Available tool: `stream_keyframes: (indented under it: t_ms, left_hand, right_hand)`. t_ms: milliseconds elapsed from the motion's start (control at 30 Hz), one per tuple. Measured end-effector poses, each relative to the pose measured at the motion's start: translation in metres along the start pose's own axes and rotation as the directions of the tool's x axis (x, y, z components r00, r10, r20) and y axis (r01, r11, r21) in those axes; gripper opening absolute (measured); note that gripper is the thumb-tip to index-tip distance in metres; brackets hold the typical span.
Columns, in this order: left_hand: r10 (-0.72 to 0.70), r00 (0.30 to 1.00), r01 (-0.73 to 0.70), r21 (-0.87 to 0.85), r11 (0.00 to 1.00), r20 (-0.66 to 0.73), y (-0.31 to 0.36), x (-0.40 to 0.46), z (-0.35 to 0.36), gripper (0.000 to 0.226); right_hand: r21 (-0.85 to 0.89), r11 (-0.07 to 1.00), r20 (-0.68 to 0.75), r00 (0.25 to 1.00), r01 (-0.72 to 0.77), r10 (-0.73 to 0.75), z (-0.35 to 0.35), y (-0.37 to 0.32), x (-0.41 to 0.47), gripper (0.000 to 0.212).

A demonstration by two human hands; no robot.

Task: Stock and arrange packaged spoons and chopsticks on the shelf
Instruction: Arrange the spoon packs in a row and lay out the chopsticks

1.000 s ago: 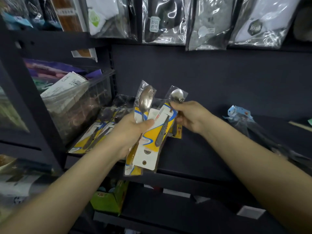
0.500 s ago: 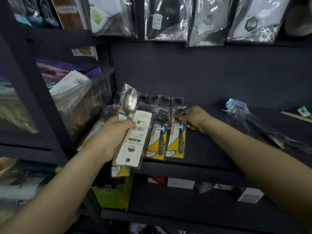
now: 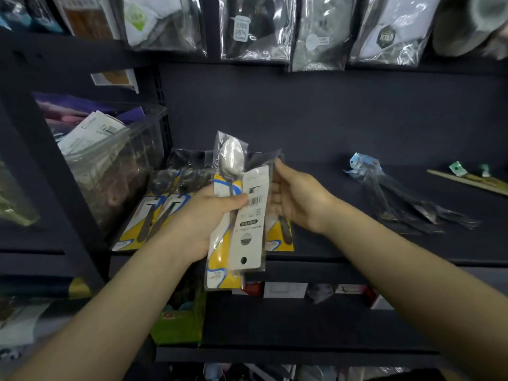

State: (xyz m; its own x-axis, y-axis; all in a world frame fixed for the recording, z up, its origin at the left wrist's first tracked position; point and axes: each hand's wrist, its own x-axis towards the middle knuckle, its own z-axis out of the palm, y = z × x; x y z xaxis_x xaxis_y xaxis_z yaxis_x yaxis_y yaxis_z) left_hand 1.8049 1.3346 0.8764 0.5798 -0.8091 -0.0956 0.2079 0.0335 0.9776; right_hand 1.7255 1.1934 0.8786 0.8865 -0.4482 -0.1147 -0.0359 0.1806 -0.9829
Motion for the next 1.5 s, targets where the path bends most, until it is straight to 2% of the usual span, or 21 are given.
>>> stream_keyframes:
  t_ms: [67,133,167,233,300,367,467,600,667,767,867,1000,1100,1167,1233,1300,1333,1367,1400,1467,1500]
  left_hand:
    - [-0.016,0.998,0.018,-0.023,1.000,0.062,-0.003,0.004,0.012,0.014]
    - [-0.011,0.995,0.012,-0.012,1.000,0.100,-0.006,0.009,0.024,0.016]
    - [-0.007,0.993,0.008,-0.007,1.000,0.121,-0.006,0.012,0.028,0.016]
    - [-0.003,0.985,-0.001,0.024,1.000,0.170,-0.005,0.016,0.036,0.014]
    - [-0.008,0.981,-0.005,0.069,0.998,0.195,-0.003,0.018,0.043,0.014]
    - [0.013,0.984,-0.034,0.113,0.993,0.180,-0.003,0.023,0.049,0.020]
    - [0.073,0.995,-0.081,0.102,0.992,0.074,0.002,0.033,0.052,0.021]
    - [0.007,1.000,-0.006,0.064,0.998,-0.017,0.010,0.050,0.045,0.022]
    - [-0.044,0.999,0.045,0.038,0.998,-0.031,0.006,0.052,0.039,0.027]
    - [-0.030,0.999,0.032,0.069,0.997,-0.032,0.004,0.053,0.037,0.025]
    - [0.018,0.996,-0.010,0.085,0.996,-0.092,0.006,0.056,0.042,0.021]
    - [0.044,0.978,-0.014,0.145,0.989,-0.202,0.001,0.064,0.043,0.018]
    - [0.038,0.966,0.023,0.233,0.972,-0.255,-0.001,0.066,0.044,0.043]
    - [0.068,0.954,0.007,0.248,0.969,-0.291,-0.004,0.070,0.044,0.042]
    - [0.058,0.940,0.019,0.223,0.975,-0.336,-0.009,0.074,0.044,0.036]
    - [0.083,0.934,0.005,0.245,0.970,-0.348,-0.011,0.075,0.047,0.027]
    - [0.079,0.939,0.004,0.241,0.971,-0.336,-0.013,0.077,0.047,0.023]
    - [0.056,0.948,0.011,0.206,0.979,-0.313,-0.013,0.076,0.049,0.021]
    - [0.034,0.956,0.020,0.179,0.984,-0.293,-0.013,0.076,0.052,0.023]
    - [0.025,0.968,0.029,0.210,0.977,-0.249,-0.009,0.074,0.061,0.028]
    - [0.052,0.975,0.005,0.252,0.968,-0.218,-0.011,0.075,0.063,0.028]
  right_hand:
    - [0.123,0.992,0.038,0.999,0.034,-0.039,-0.008,-0.002,-0.003,0.044]
    - [0.144,0.986,0.040,0.995,0.087,-0.094,-0.019,-0.006,-0.003,0.043]
    - [0.124,0.985,0.027,0.992,0.116,-0.121,-0.025,-0.007,-0.002,0.044]
    - [-0.023,0.985,-0.035,0.985,0.170,-0.170,-0.036,-0.009,0.000,0.040]
    - [-0.169,0.970,-0.106,0.975,0.175,-0.194,-0.047,-0.010,0.005,0.027]
    - [-0.210,0.965,-0.136,0.973,0.155,-0.186,-0.058,-0.013,0.012,0.016]
    - [-0.220,0.969,-0.132,0.981,0.109,-0.140,-0.073,-0.022,0.025,0.021]
    - [-0.374,0.927,-0.302,0.945,0.002,-0.123,-0.106,-0.028,0.051,0.029]
    - [-0.398,0.915,-0.411,0.904,-0.061,-0.118,-0.121,-0.025,0.068,0.030]
    - [-0.418,0.899,-0.507,0.856,-0.135,-0.106,-0.136,-0.023,0.095,0.027]
    - [-0.519,0.848,-0.482,0.857,-0.109,-0.185,-0.141,-0.019,0.123,0.023]
    - [-0.638,0.760,-0.425,0.879,-0.122,-0.216,-0.139,-0.011,0.152,0.029]
    - [-0.709,0.689,-0.398,0.893,-0.153,-0.211,-0.136,-0.012,0.160,0.025]
    - [-0.728,0.663,-0.411,0.884,-0.173,-0.221,-0.139,-0.011,0.165,0.014]
    - [-0.770,0.617,-0.420,0.858,-0.165,-0.295,-0.139,-0.009,0.165,0.014]
    - [-0.826,0.555,-0.374,0.829,-0.096,-0.414,-0.131,-0.010,0.154,0.011]
    - [-0.830,0.556,-0.330,0.832,-0.031,-0.446,-0.124,-0.013,0.145,0.012]
    - [-0.789,0.611,-0.281,0.849,0.062,-0.448,-0.116,-0.018,0.135,0.016]
    - [-0.684,0.715,-0.229,0.889,0.143,-0.397,-0.108,-0.024,0.120,0.021]
    - [-0.446,0.884,-0.052,0.981,0.143,-0.185,-0.092,-0.036,0.090,0.025]
    - [-0.419,0.900,0.055,0.993,0.119,-0.106,-0.086,-0.039,0.077,0.021]
